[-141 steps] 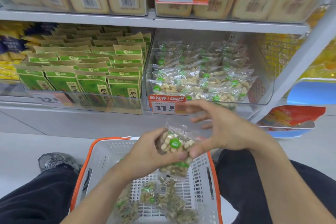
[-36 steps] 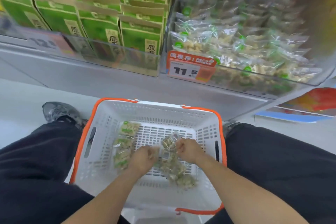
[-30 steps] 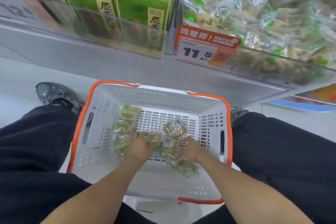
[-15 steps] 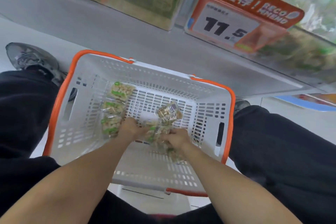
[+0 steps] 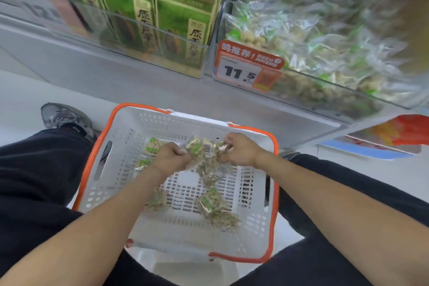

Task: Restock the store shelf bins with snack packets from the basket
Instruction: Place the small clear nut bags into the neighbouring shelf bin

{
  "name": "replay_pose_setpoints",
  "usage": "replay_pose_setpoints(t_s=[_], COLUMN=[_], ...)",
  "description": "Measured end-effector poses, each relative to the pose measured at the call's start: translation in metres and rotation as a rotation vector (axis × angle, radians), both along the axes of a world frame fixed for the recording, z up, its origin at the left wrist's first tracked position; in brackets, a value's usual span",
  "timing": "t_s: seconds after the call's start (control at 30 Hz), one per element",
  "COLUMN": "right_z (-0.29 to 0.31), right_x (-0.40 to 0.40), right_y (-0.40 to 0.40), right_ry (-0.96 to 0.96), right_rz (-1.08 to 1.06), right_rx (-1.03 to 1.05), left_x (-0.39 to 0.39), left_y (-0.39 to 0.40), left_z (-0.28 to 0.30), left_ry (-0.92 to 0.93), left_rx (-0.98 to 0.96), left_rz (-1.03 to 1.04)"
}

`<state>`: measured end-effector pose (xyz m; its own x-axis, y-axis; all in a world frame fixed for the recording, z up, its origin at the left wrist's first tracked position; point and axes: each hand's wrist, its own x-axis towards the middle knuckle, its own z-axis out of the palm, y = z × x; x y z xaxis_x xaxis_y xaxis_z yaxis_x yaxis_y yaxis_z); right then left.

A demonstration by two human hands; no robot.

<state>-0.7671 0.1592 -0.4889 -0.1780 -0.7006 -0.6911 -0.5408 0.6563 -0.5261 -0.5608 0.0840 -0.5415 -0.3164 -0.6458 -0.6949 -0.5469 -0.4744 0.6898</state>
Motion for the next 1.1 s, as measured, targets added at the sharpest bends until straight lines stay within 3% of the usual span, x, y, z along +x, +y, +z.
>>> replay_pose_setpoints(t_s=[0.2,0.47,0.73,0.83,0.93,1.1], right_z=[0.092,0.145,0.171,0.184,0.189,0.194], right_x=[0.006,0.037,0.048,0.045,0.044,0.049], right_y=[0.003,0.021,0.019,0.014,0.01,-0.006], right_ry=[0.15,0.298,0.297,0.27,0.209,0.206], right_rz=[0.147,0.107,-0.035,0.029,0.174,0.237], right_rx=[-0.188,-0.62,-1.219,-1.274,-1.219,-1.143], left_x=[0.003,0.027,0.009,0.01,0.019,0.038], left_y=[-0.008,0.003,-0.012,-0.022,-0.035,-0.061], left_z=[0.082,0.162,0.253,0.26,0.259,0.258], left_ry=[0.198,0.096,0.358,0.517,0.666,0.864], left_rx=[0.115,-0.125,-0.269,-0.205,-0.135,0.044], left_rz=[-0.052,-0.088,-0.343,-0.346,-0.361,-0.289])
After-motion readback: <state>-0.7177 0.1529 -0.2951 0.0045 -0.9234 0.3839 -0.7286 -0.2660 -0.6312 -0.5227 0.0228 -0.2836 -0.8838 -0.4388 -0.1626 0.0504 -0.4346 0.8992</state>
